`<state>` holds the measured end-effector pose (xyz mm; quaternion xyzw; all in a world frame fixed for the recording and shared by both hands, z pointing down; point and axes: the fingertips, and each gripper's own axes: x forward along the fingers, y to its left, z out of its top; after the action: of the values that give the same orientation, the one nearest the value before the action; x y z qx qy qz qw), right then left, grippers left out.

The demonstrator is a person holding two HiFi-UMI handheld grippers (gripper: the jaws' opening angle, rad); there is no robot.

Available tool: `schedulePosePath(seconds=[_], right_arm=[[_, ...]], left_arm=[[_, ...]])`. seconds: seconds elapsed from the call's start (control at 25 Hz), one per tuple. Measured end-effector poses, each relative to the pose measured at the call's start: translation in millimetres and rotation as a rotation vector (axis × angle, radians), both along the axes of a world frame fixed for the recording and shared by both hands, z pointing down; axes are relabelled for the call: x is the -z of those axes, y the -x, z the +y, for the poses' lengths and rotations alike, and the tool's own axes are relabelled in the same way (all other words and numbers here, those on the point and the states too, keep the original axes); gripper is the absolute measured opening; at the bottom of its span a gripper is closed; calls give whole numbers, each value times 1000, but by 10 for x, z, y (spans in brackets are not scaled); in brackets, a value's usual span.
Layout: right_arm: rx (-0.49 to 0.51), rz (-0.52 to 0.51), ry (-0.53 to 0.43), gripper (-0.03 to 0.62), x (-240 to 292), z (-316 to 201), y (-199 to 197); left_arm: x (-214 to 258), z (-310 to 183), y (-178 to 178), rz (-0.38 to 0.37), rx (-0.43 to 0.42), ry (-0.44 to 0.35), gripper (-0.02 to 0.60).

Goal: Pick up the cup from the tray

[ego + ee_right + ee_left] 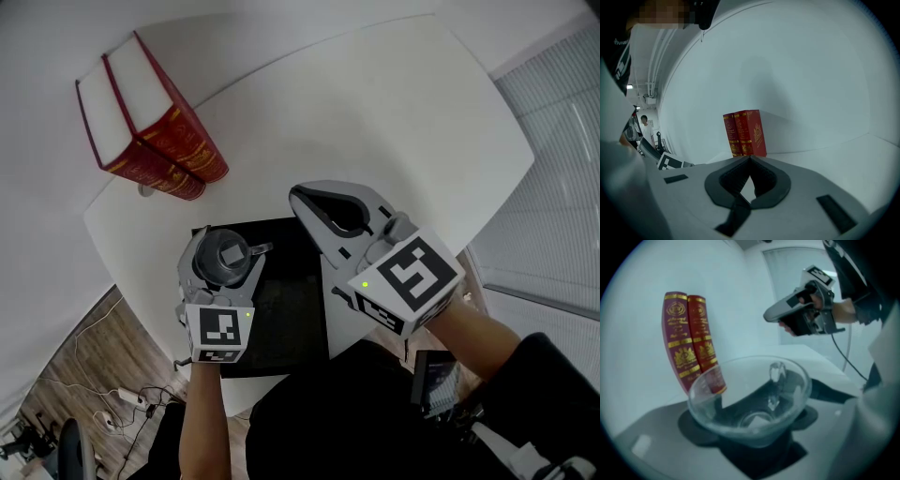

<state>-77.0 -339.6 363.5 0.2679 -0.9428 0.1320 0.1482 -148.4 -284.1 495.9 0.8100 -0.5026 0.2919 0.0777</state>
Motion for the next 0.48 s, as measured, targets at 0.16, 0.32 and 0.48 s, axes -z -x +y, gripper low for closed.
schedulePosePath(seconds=[0.16,0.32,0.48], right_arm=[[5,-4,-2,14,7,16,10],[2,-7,-7,14,18,7,1],[-4,-6,-10,14,27,-7,-17]], left_arm=[[0,-3,0,-2,-4,2,395],[2,-2,11,-3,-5,1,387],[9,6,39,-1,25,-4,385]])
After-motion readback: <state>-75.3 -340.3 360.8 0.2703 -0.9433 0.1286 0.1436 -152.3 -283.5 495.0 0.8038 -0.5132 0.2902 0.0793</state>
